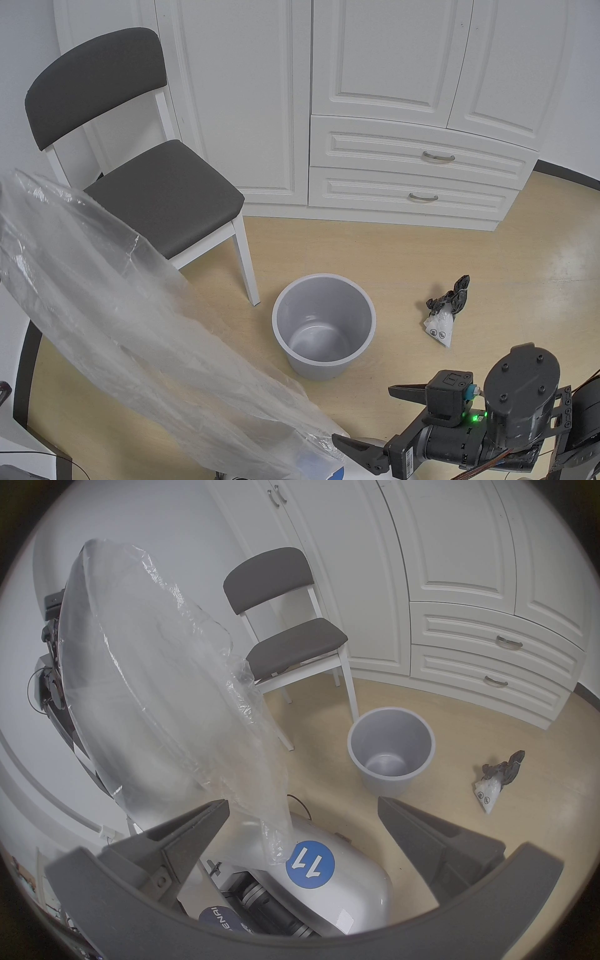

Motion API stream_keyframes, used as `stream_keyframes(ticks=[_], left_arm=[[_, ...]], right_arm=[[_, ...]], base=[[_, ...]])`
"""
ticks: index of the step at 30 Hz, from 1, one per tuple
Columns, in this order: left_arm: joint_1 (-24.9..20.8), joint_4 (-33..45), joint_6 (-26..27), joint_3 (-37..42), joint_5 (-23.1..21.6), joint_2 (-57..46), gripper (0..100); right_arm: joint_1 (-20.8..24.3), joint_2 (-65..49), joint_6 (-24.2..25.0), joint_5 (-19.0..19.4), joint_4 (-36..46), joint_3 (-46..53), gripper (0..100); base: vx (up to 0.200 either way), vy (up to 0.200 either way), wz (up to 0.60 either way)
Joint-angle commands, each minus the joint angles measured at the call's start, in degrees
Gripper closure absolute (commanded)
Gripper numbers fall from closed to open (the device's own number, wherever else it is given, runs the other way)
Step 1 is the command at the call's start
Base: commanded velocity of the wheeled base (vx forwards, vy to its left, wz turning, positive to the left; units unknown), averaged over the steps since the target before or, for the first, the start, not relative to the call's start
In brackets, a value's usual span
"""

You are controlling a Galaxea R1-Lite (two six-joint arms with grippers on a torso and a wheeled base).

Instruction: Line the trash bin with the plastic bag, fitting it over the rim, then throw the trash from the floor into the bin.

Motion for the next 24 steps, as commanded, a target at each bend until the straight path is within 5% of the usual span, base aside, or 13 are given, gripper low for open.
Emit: stream_keyframes(ticks=[1,19,24], left_arm=[[0.09,0.05,-0.12,-0.19,0.07,0.17,100],[0.0,-0.04,-2.06,-0.54,0.07,0.61,100],[0.09,-0.13,-2.14,-1.68,0.25,0.26,100]], right_arm=[[0.28,-0.03,-0.27,-0.1,0.09,0.37,0],[0.46,4.98,1.13,-1.07,-4.31,0.02,0],[-0.25,8.41,1.92,-5.11,-9.76,-0.86,0]], base=[[0.0,0.0,0.0],[0.0,0.0,0.0],[0.0,0.0,0.0]])
